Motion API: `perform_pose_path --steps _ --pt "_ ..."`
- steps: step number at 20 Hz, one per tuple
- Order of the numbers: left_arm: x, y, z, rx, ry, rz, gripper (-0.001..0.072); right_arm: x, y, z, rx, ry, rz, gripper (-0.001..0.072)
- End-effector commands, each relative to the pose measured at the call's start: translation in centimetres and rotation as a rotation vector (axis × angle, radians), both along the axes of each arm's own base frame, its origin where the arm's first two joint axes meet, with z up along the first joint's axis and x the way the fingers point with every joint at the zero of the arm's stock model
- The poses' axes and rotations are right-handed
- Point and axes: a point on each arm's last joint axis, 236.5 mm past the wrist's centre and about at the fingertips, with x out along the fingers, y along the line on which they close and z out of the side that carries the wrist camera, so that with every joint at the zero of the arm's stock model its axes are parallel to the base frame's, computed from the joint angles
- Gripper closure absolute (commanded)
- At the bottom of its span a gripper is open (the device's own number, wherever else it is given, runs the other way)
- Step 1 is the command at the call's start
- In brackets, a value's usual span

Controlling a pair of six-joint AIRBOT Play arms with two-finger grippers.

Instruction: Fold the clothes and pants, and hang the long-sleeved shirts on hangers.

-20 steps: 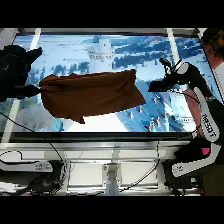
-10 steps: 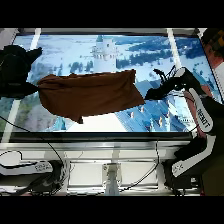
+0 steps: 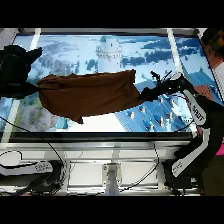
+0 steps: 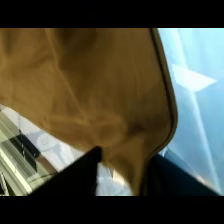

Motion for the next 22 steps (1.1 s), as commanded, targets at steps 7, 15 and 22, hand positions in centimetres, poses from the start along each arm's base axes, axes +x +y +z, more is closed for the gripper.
perform_pose_path --steps 7,15,22 --pt "0.3 -1.1 2.4 -0.098 -0.034 0.024 0.0687 2.8 1.3 3.7 0.078 -0.165 -0.025 0.0703" --pt "0.8 2.5 16.7 -0.284 -0.416 0.226 0.0689 8.5 -2.8 20.4 -0.072 -0.728 -0.163 0.0703" --pt "-0.5 2.6 27.9 -0.549 -0.689 0.294 0.0689 5.5 -3.9 36.1 -0.144 -1.13 -0.225 0.0704"
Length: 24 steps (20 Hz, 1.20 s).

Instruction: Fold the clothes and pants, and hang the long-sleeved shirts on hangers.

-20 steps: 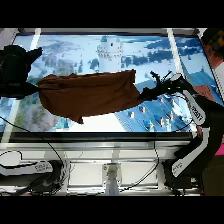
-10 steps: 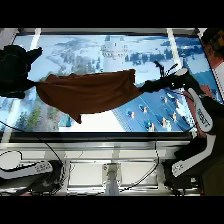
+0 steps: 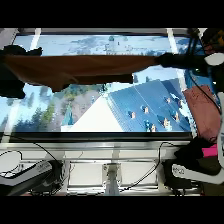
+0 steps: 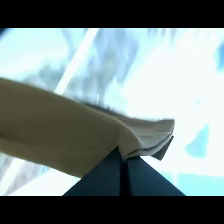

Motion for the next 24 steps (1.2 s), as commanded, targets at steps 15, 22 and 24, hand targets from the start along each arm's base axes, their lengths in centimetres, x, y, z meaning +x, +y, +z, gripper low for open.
perform_pose_path --steps 15,22,24 --pt "-13.7 -11.4 21.9 -0.155 -0.514 -0.114 0.069 -25.7 -4.1 29.0 -0.253 -0.797 -0.316 0.0706" --pt "-8.9 -8.1 13.1 0.072 -0.161 0.137 0.0689 -17.4 -6.7 22.0 -0.242 -0.495 -0.369 0.0705" --pt "-6.6 -5.5 8.5 0.105 -0.008 0.225 0.0689 -12.3 -7.0 16.1 -0.222 -0.296 -0.35 0.0705"
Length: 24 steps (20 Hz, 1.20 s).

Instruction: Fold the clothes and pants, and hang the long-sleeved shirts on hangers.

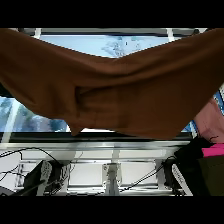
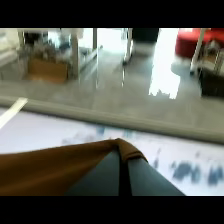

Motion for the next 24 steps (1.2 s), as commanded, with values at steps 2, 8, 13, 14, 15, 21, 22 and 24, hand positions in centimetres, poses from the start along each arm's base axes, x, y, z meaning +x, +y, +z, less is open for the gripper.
perform_pose_path --steps 2,8,13,14,15,21,22,24 --pt "5.3 3.7 -11.6 0.061 0.348 0.129 0.0689 9.5 -0.4 -12.6 0.108 0.391 0.011 0.0704" --pt "15.1 2.3 -28.6 -0.02 0.63 0.048 0.0688 18.0 1.0 -28.4 0.297 0.724 0.048 0.0704" --pt "18.5 2.8 -36.4 -0.123 0.71 0.042 0.0688 20.4 0.8 -36.4 0.351 0.85 0.021 0.0704" --pt "18.7 2.8 -37.2 -0.124 0.715 0.037 0.0688 20.7 1.0 -37.2 0.352 0.857 0.02 0.0704" --pt "18.7 2.9 -37.7 -0.113 0.718 0.036 0.0688 21.2 1.1 -37.6 0.343 0.843 0.018 0.0704" --pt "19.8 4.6 -36.7 -0.025 0.649 0.076 0.0688 25.7 1.1 -34.2 0.311 0.587 -0.039 0.0704" --pt "20.2 4.7 -35.8 -0.041 0.628 0.079 0.0688 26.2 1.1 -33.7 0.313 0.559 -0.045 0.0704" --pt "21.4 4.9 -33.2 -0.08 0.561 0.084 0.0688 26.7 1.3 -32.9 0.322 0.519 -0.052 0.0704"
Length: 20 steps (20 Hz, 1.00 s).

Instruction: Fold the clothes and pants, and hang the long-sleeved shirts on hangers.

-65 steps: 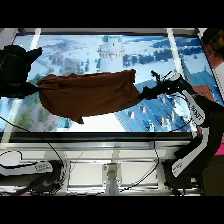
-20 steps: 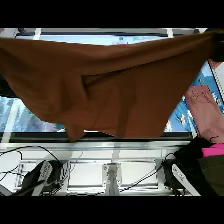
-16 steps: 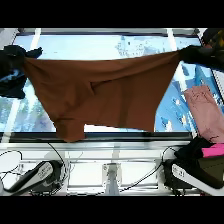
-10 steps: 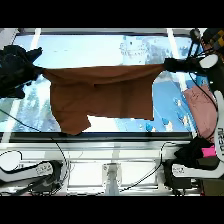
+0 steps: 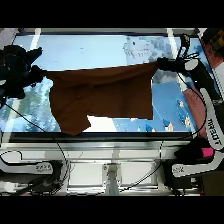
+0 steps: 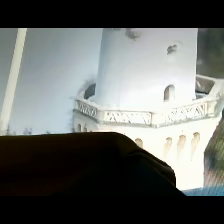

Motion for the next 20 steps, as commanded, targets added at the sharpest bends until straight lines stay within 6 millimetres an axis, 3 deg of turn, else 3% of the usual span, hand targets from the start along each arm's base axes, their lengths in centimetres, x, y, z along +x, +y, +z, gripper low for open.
perform_pose_path --steps 1,4,10,15,20 --pt "1.8 0.6 3.7 -0.015 -0.115 0.024 0.0688 1.8 -0.1 1.9 -0.011 -0.109 -0.045 0.0704" --pt "2.5 0.8 5.9 -0.03 -0.175 0.034 0.0688 2.0 0.0 2.1 -0.014 -0.126 -0.05 0.0704" --pt "2.8 1.4 5.4 -0.012 -0.167 0.062 0.0687 2.4 -0.4 2.7 -0.018 -0.154 -0.068 0.0704" --pt "3.3 1.5 2.4 -0.035 -0.115 0.064 0.0687 3.0 -1.0 2.8 -0.024 -0.183 -0.094 0.0704" --pt "4.4 1.7 -1.2 -0.025 -0.057 0.113 0.068 3.6 -0.4 -2.0 -0.025 -0.105 -0.086 0.0703"
